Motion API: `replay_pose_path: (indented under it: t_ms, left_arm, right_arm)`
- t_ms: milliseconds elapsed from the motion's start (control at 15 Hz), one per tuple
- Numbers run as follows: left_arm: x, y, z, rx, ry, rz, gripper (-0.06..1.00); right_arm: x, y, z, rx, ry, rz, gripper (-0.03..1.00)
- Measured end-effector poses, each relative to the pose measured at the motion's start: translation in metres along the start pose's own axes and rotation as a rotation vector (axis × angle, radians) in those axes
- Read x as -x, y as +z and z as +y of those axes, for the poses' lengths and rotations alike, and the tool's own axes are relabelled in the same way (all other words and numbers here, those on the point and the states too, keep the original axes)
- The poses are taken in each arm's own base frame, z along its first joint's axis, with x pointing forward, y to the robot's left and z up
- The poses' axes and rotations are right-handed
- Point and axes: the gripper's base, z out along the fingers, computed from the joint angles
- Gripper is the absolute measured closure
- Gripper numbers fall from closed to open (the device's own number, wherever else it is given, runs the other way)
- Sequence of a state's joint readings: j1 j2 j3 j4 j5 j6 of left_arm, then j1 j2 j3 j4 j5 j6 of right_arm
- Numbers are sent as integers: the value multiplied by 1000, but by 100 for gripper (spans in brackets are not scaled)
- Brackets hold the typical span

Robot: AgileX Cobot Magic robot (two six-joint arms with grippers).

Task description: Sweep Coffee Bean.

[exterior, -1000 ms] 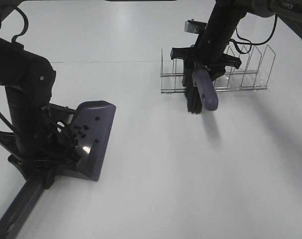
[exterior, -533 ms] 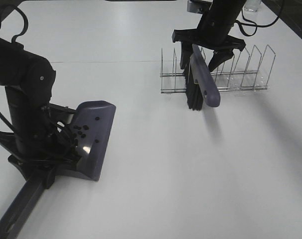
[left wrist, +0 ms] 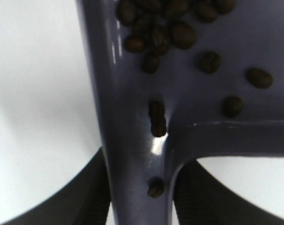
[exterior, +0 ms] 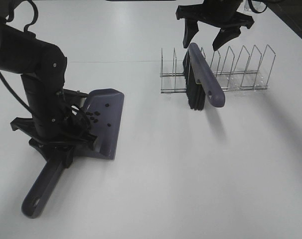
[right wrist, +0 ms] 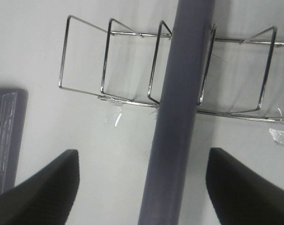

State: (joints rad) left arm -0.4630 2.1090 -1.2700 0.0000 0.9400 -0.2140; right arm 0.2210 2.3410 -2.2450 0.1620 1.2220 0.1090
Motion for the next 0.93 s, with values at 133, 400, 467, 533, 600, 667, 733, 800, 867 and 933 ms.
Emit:
replay_pose_path:
  t_ms: [133, 400, 467, 533, 600, 667, 733, 800, 867, 933]
  left_arm:
    - [12, 1, 0, -2, -8, -3, 59]
    - [18, 0, 0, -5, -3, -18, 55]
    - [19, 0, 0, -7, -3, -25, 45]
    - [19, 0, 0, -13, -6, -25, 36]
    - [19, 0, -1, -15, -6, -23, 30]
    - [18, -2, 0, -15, -6, -23, 29]
    - [17, -8, 0, -15, -2, -24, 28]
    - [14, -18, 0, -17, 0, -33, 28]
    - [11, -30, 1, -20, 9, -48, 28]
    - [8, -44, 2, -26, 17, -70, 28]
  right_arm:
    - [1, -15, 4, 17, -3, -28, 31]
    - [2, -47, 9, 31, -12, -85, 31]
    - [1, -54, 10, 33, -15, -94, 31]
    - [-2, -60, 11, 32, -26, -95, 31]
    - [-11, -67, 10, 29, -37, -79, 31]
    - [-17, -70, 10, 25, -44, -65, 31]
    - [-23, -73, 9, 22, -43, -49, 31]
    - [-31, -79, 8, 18, -43, -38, 31]
    - [-39, -84, 8, 15, -46, -23, 31]
    - [-49, -88, 6, 11, -47, -4, 31]
